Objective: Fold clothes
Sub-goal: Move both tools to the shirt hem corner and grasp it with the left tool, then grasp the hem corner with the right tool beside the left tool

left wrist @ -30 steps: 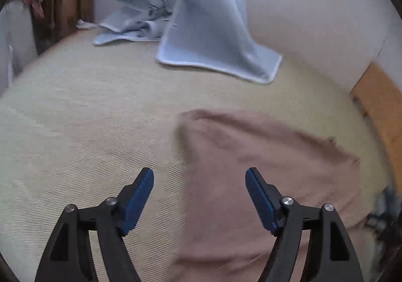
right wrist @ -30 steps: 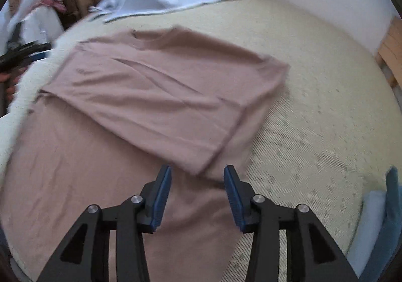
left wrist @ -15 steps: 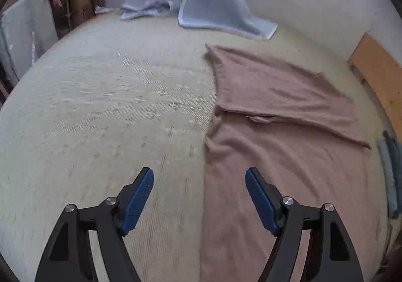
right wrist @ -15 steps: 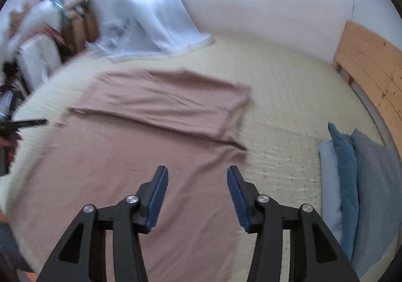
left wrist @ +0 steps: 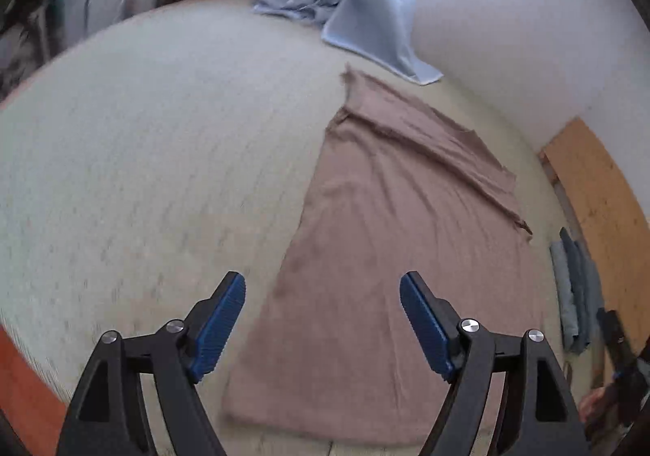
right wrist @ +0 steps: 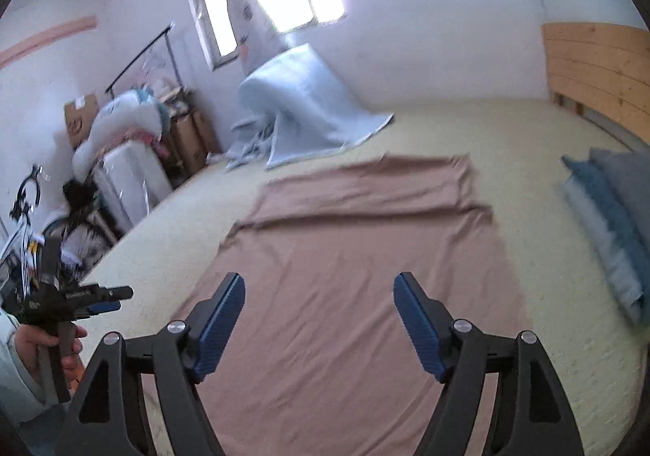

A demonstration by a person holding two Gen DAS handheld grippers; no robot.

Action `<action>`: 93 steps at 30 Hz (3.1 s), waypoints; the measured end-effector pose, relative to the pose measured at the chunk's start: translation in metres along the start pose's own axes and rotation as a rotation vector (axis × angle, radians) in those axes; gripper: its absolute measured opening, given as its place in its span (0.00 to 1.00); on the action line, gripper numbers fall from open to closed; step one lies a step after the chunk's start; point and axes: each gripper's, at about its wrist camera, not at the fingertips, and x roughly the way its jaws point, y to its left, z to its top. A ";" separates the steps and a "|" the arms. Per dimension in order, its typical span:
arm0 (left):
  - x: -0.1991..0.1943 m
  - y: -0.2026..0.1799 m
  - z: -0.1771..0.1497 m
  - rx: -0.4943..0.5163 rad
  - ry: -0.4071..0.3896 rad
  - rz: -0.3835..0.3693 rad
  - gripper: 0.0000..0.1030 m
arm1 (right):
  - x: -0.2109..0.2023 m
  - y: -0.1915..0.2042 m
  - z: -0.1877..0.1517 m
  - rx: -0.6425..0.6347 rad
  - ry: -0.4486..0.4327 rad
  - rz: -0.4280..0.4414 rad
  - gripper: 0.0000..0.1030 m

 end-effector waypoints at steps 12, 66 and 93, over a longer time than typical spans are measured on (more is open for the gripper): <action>0.026 0.059 -0.048 -0.240 0.151 -0.083 0.80 | 0.024 0.063 -0.034 -0.199 0.047 0.075 0.77; 0.000 0.072 -0.060 -0.517 0.236 -0.341 0.53 | 0.153 0.276 -0.162 -0.712 0.286 0.215 0.03; 0.034 0.076 -0.046 -0.473 0.277 -0.371 0.33 | 0.146 0.274 -0.158 -0.674 0.274 0.224 0.03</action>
